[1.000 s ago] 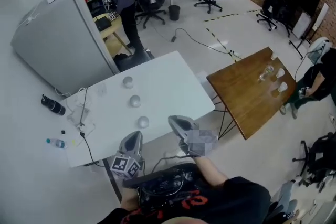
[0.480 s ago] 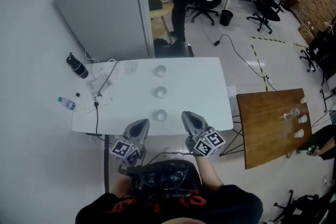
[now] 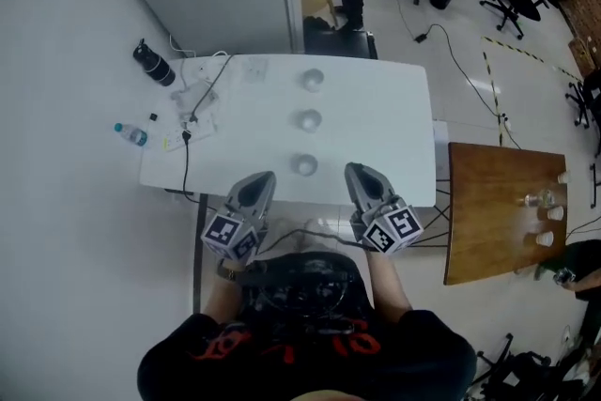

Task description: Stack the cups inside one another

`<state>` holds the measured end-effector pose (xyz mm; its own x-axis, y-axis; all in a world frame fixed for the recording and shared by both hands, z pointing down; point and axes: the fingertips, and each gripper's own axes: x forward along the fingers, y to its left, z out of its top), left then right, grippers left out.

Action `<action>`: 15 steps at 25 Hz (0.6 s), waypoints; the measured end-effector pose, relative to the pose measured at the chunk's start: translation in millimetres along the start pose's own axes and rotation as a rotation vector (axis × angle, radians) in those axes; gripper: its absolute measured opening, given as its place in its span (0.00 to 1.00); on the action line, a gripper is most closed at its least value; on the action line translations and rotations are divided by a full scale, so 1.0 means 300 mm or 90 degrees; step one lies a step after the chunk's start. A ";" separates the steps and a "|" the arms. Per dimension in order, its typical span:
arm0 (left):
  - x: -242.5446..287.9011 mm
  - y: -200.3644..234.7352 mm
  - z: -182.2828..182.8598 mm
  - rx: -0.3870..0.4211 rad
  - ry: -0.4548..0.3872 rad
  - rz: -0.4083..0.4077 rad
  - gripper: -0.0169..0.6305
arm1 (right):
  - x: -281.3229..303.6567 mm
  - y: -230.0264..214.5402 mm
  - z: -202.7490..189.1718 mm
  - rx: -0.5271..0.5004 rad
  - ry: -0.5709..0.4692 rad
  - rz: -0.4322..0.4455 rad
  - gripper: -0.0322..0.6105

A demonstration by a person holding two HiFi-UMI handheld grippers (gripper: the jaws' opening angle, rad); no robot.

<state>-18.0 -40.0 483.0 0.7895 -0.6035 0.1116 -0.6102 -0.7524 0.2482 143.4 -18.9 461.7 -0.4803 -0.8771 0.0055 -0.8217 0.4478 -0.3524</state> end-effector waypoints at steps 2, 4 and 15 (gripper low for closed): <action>-0.001 0.027 -0.019 -0.010 0.008 0.005 0.01 | 0.015 0.004 -0.024 0.003 0.002 0.006 0.06; 0.009 0.049 -0.018 -0.008 0.015 0.001 0.01 | 0.037 0.001 -0.036 0.007 0.005 0.007 0.06; -0.016 0.202 0.002 -0.001 0.019 0.006 0.01 | 0.185 0.133 -0.102 -0.123 0.040 0.032 0.06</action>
<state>-58.7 -82.8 497.0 0.7858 -0.6020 0.1420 -0.6170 -0.7467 0.2484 74.5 -44.5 476.6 -0.5357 -0.8428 0.0525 -0.8366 0.5213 -0.1683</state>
